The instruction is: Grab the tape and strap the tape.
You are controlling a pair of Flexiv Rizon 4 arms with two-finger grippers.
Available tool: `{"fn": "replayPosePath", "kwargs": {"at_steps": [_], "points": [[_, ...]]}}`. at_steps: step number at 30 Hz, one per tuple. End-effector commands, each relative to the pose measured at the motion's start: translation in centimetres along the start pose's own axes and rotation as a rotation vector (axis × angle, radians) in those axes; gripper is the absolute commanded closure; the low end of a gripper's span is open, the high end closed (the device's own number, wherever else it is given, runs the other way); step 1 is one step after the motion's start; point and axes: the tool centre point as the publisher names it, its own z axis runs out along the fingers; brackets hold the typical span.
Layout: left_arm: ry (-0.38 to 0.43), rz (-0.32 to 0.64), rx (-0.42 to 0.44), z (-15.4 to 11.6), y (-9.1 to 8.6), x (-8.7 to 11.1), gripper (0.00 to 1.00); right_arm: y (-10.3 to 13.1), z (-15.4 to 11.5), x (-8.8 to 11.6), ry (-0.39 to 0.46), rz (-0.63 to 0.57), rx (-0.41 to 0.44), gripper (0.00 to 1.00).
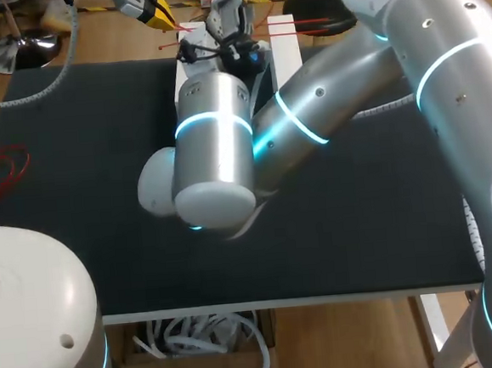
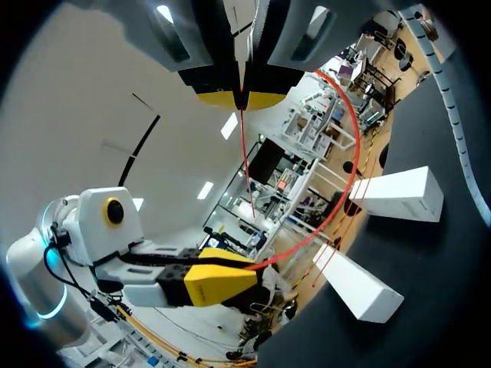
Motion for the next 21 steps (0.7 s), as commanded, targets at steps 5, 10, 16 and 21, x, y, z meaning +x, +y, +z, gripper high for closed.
{"fn": "replayPosePath", "kwargs": {"at_steps": [5, 10, 16, 21], "points": [[0.004, -0.001, -0.004, -0.1, -0.1, -0.1, 1.00, 1.5, -0.1, -0.6, 0.001, -0.011, 0.028, 1.00], [0.004, -0.001, -0.004, -0.1, -0.1, -0.1, 1.00, 2.0, 0.2, -0.9, 0.004, -0.005, 0.040, 1.00], [0.004, -0.001, -0.004, -0.1, -0.1, -0.1, 1.00, 2.7, 0.6, -1.1, 0.005, -0.005, 0.048, 1.00], [0.004, -0.001, -0.004, -0.1, -0.1, -0.1, 1.00, 3.3, 0.8, -1.1, 0.006, -0.006, 0.048, 1.00]]}}
